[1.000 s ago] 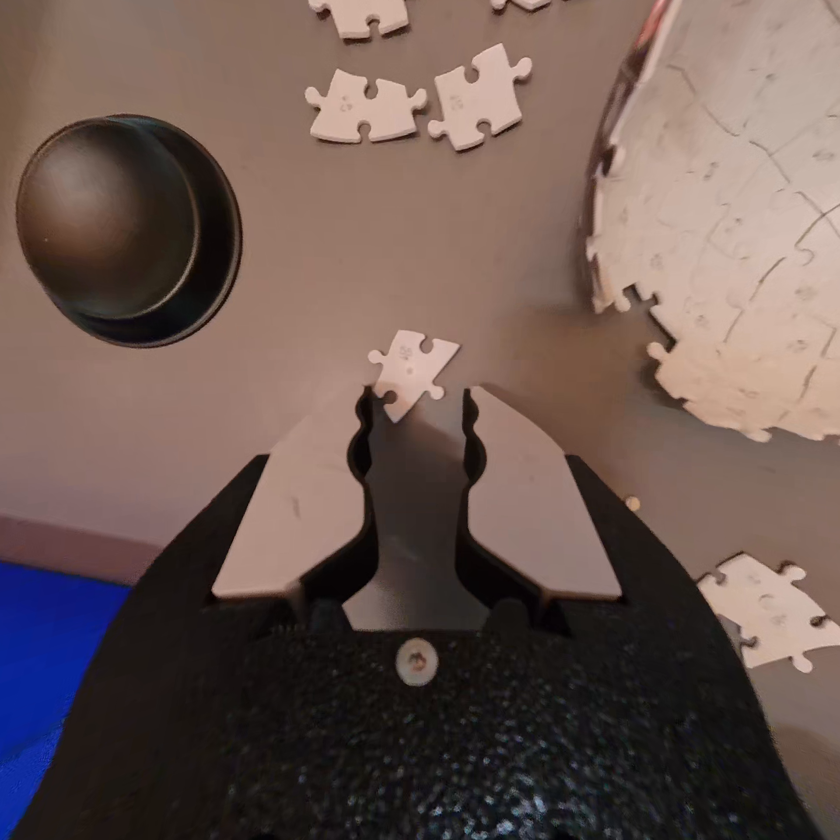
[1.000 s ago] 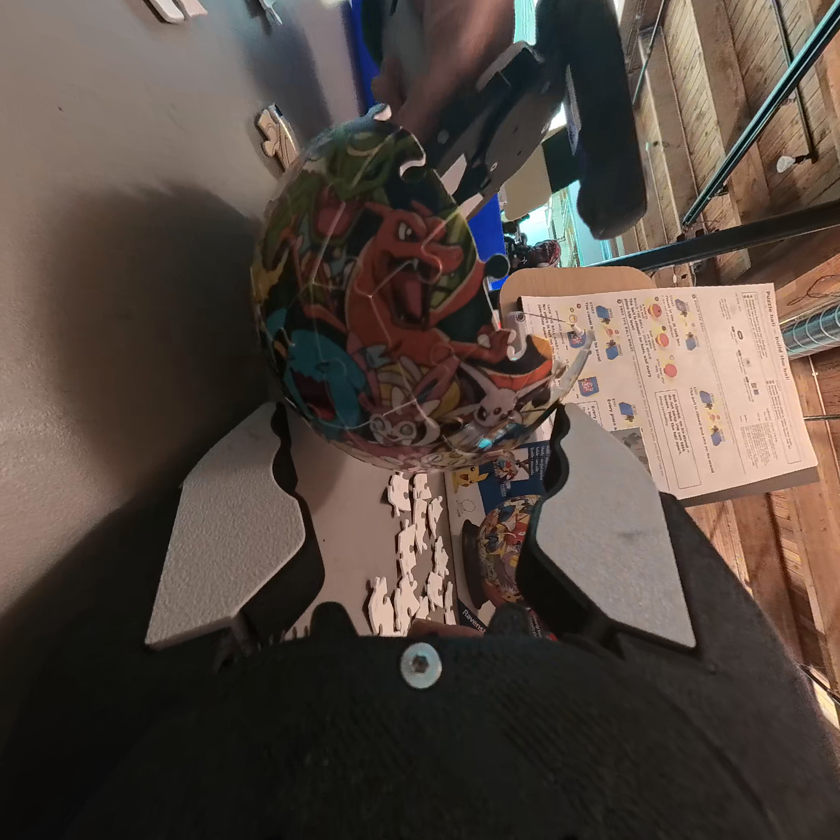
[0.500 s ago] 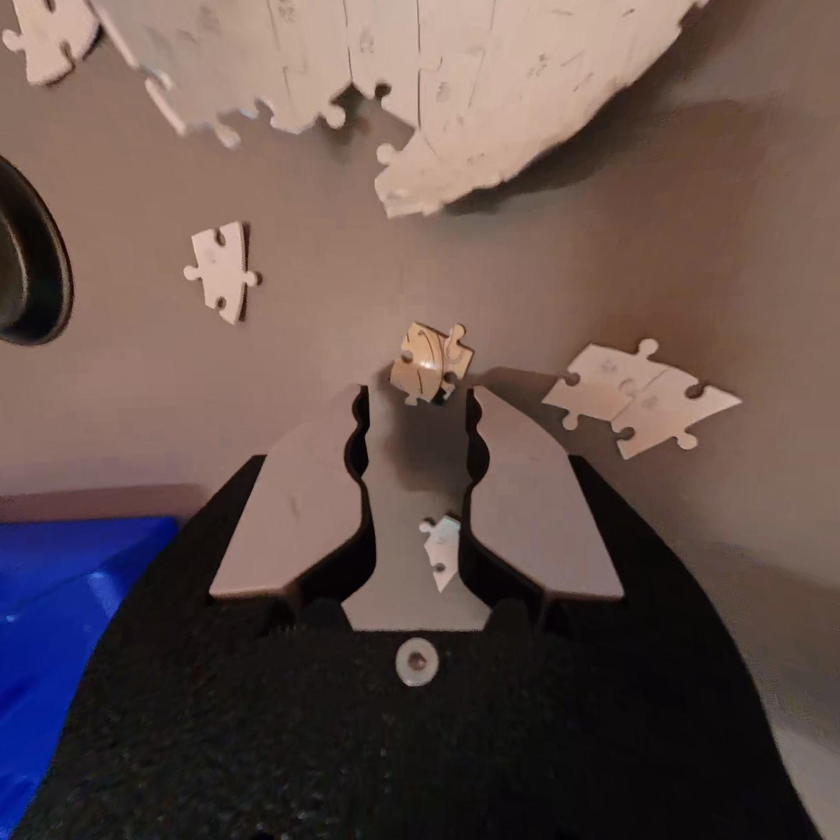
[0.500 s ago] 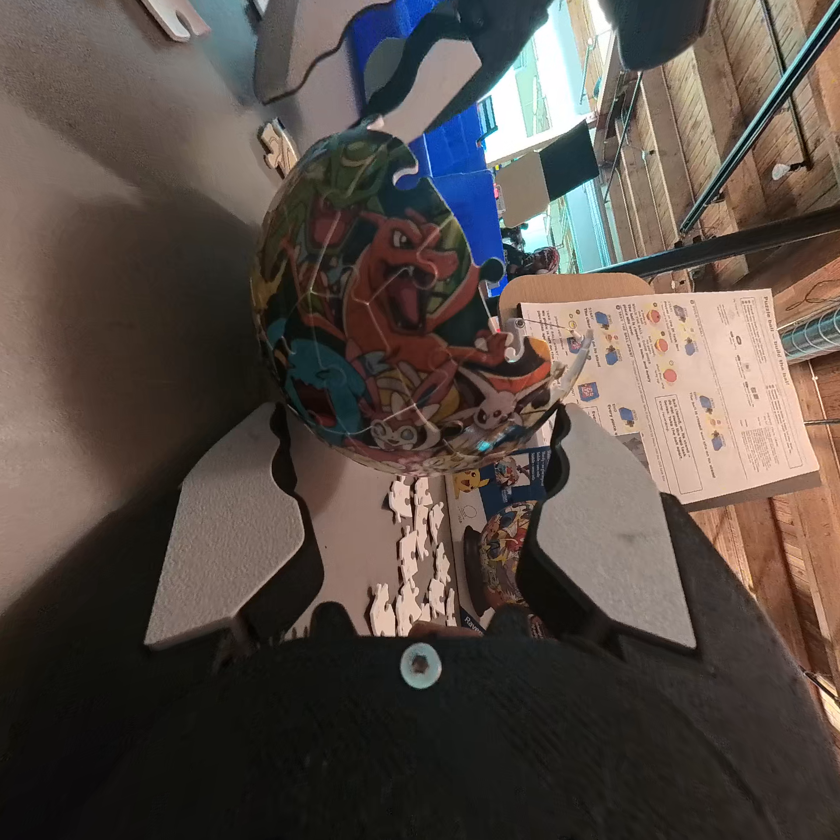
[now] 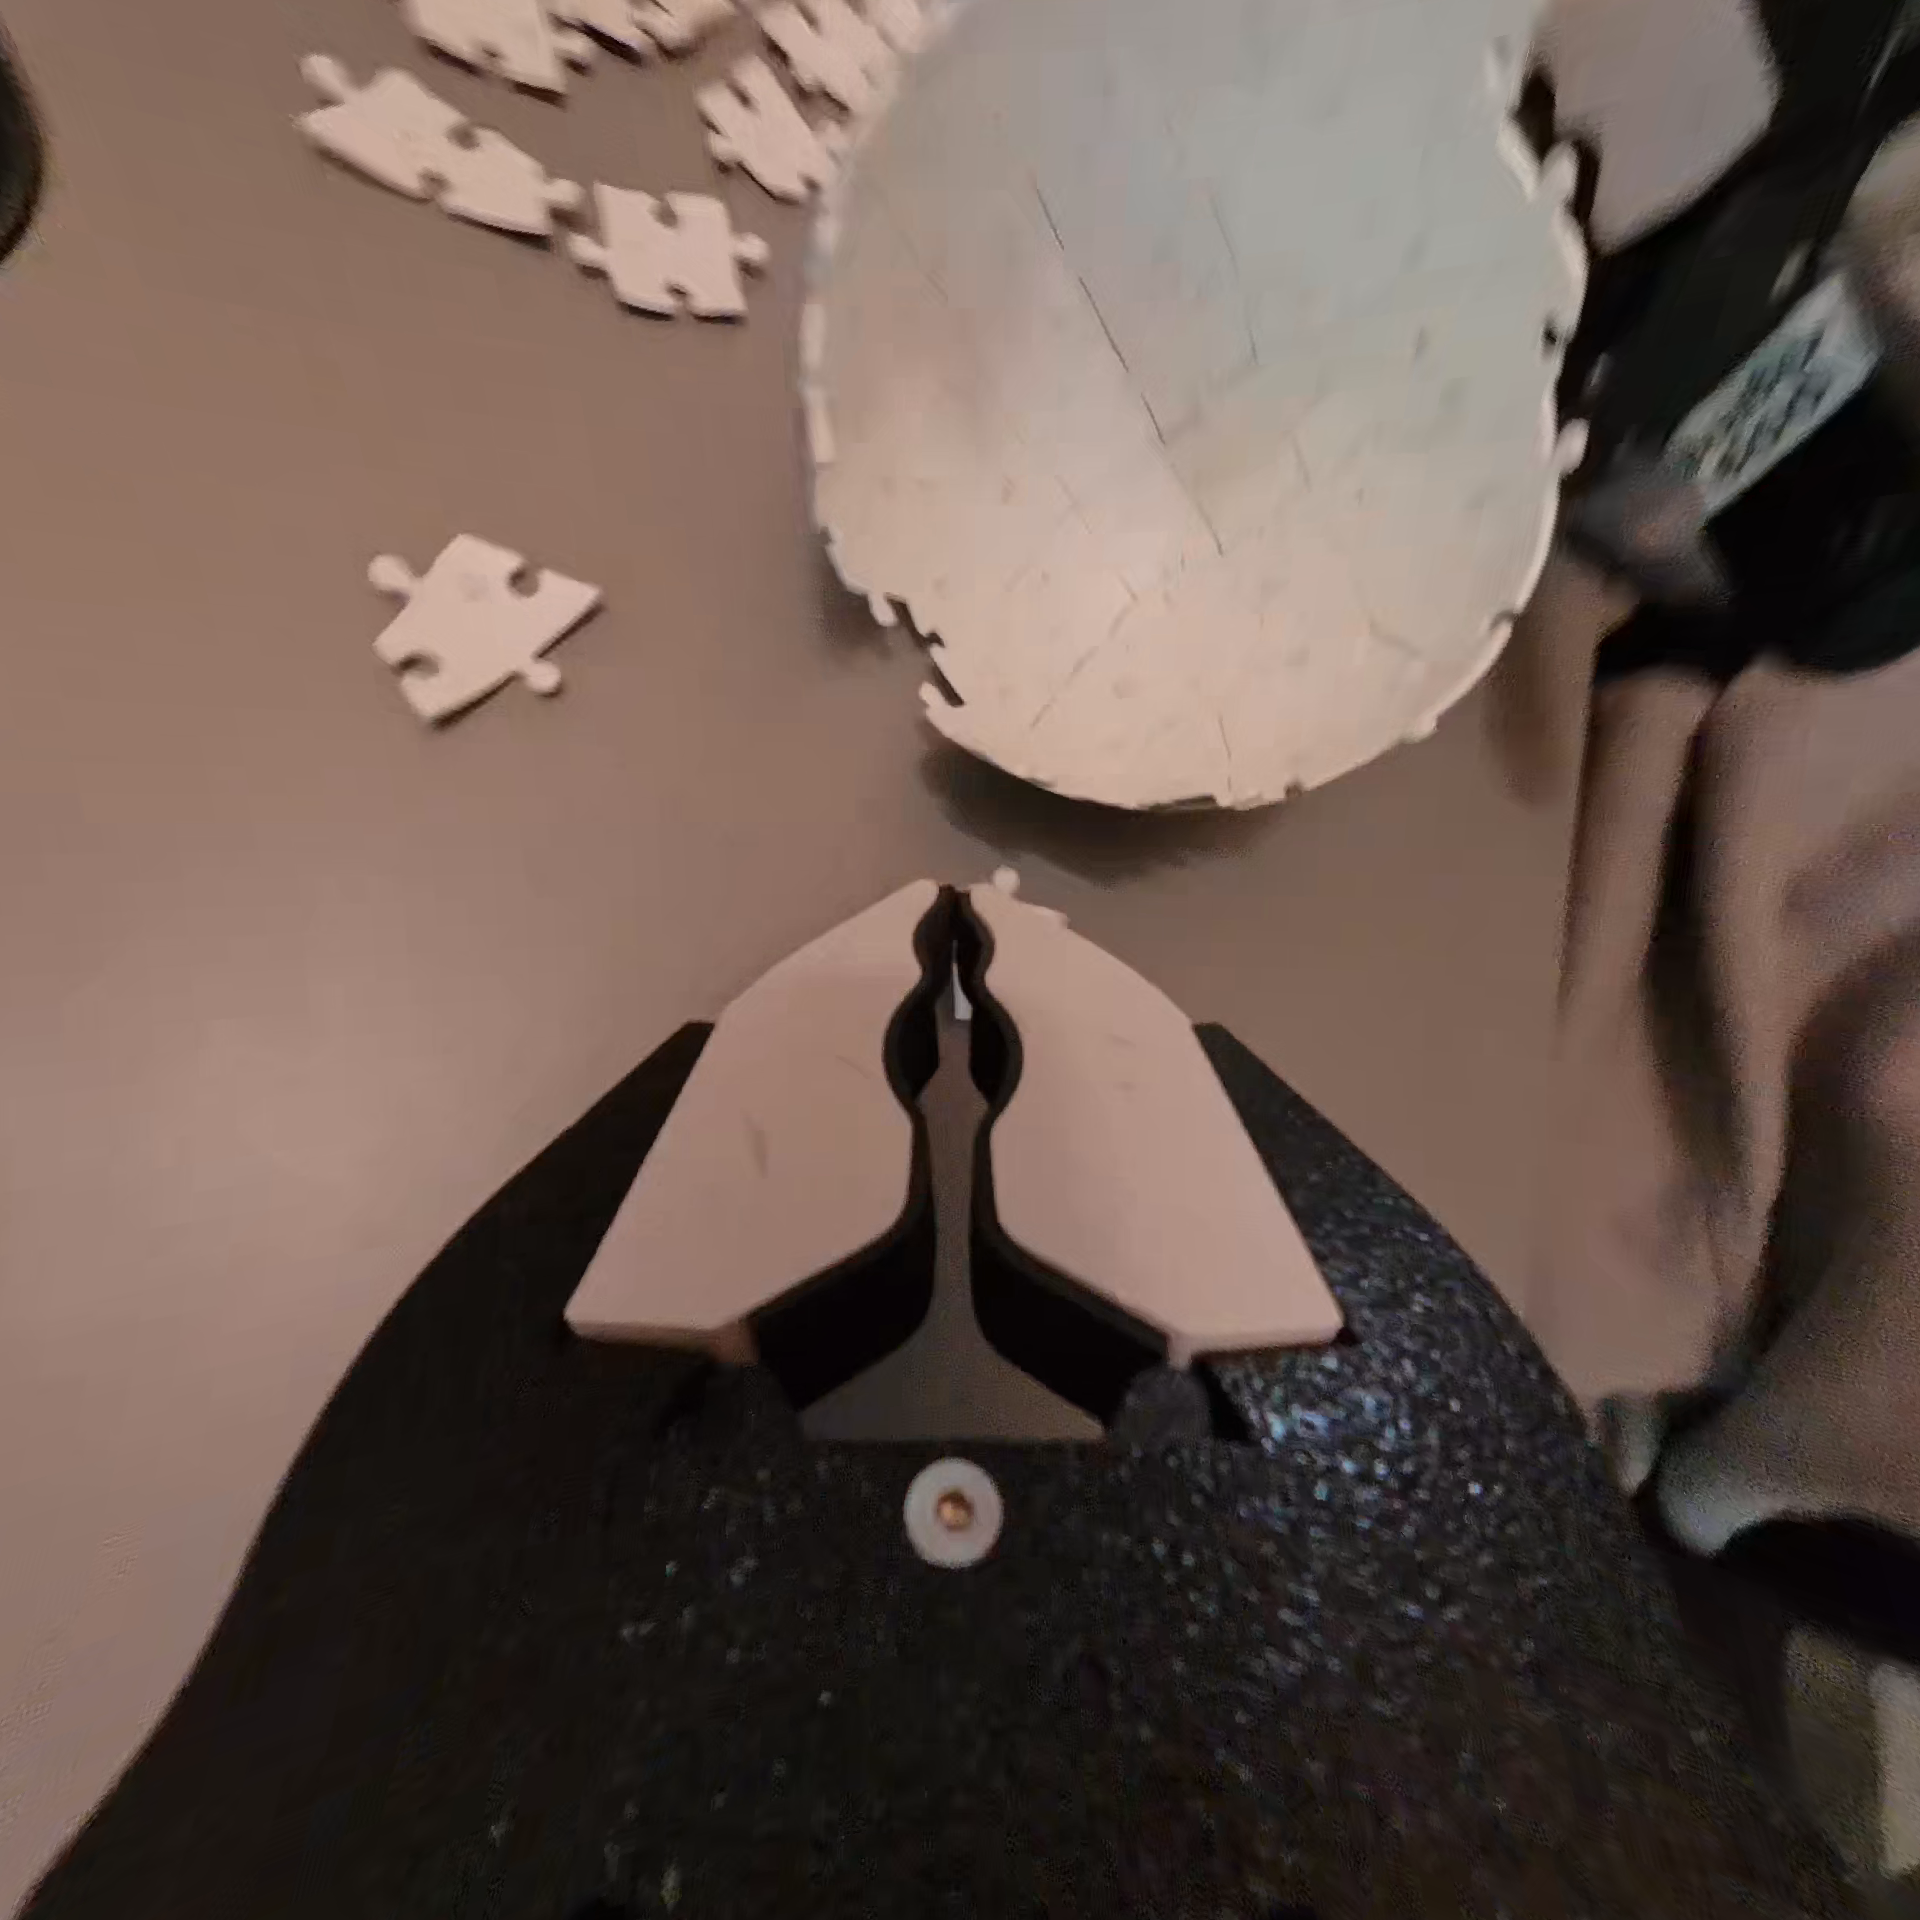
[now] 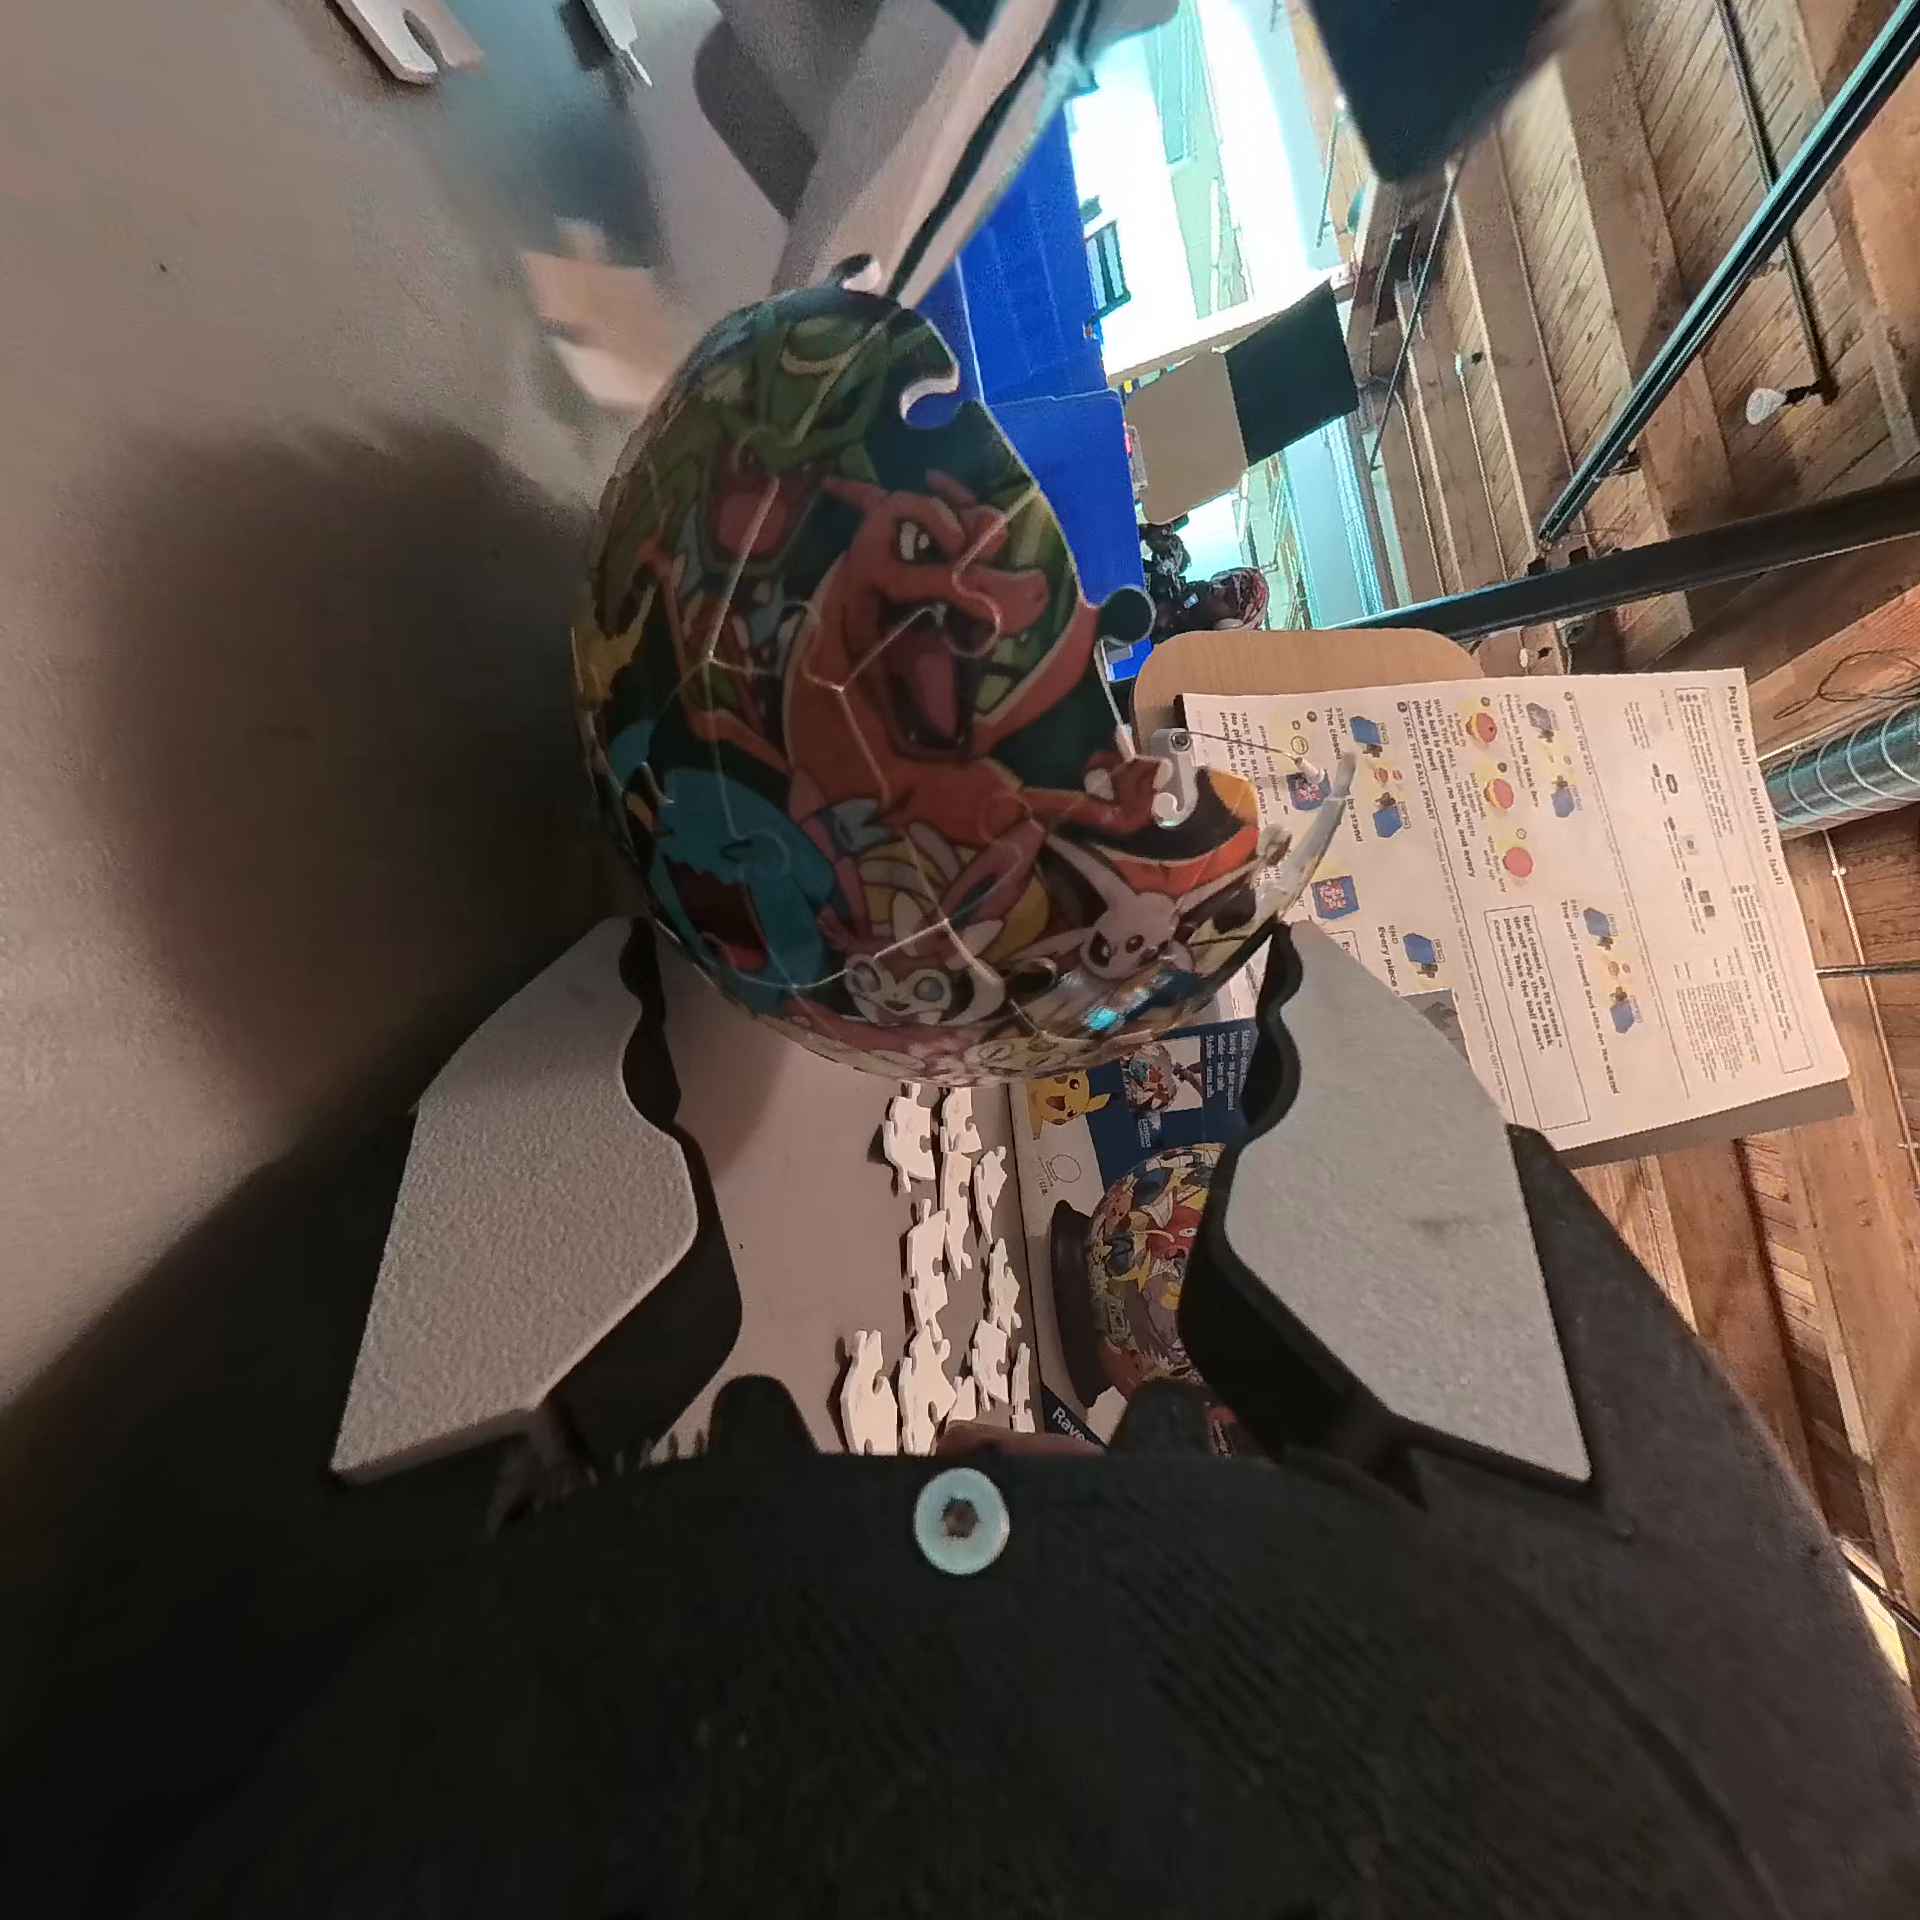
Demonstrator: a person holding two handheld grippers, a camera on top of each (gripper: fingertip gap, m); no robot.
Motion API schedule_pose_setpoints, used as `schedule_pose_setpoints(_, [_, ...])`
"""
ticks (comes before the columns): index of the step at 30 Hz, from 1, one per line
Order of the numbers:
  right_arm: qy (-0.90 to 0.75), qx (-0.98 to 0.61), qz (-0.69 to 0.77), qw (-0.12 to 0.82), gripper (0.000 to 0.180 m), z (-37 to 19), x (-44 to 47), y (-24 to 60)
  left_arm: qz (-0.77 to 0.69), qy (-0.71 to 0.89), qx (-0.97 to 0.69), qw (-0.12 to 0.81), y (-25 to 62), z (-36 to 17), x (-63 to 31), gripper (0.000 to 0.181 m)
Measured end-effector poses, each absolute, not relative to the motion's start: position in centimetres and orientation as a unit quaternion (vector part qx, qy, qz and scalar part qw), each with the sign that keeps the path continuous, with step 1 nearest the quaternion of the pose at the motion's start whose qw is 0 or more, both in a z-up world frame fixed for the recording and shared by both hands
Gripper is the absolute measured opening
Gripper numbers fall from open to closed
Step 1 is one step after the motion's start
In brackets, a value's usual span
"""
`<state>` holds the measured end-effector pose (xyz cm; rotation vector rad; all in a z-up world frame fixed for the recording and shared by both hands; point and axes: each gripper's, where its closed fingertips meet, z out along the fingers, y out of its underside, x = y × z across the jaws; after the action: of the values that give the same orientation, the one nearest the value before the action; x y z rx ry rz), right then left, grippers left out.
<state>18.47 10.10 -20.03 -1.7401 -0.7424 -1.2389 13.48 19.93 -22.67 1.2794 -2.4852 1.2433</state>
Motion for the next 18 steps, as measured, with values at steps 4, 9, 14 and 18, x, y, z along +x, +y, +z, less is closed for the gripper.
schedule_pose_setpoints(4, [-0.297, -0.697, -0.493, 0.428, 0.108, -20.0, 18.4, 10.1, 0.401, -0.760, 0.512, -0.002, 22.8, -24.2, 13.8, 0.000])
schedule_pose_setpoints(9, [-0.297, -0.696, -0.493, 0.429, 0.108, -20.0, 18.4, 10.1, 0.328, -0.848, 0.396, -0.132, 20.8, -23.1, 11.7, 0.035])
schedule_pose_setpoints(14, [-0.297, -0.696, -0.494, 0.428, 0.108, -20.0, 18.4, 10.1, 0.230, -0.878, 0.379, -0.178, 18.4, -23.9, 9.0, 0.041])
schedule_pose_setpoints(18, [-0.297, -0.696, -0.495, 0.427, 0.108, -20.0, 18.4, 10.1, 0.240, -0.873, 0.399, -0.147, 16.9, -24.6, 7.9, 0.034])
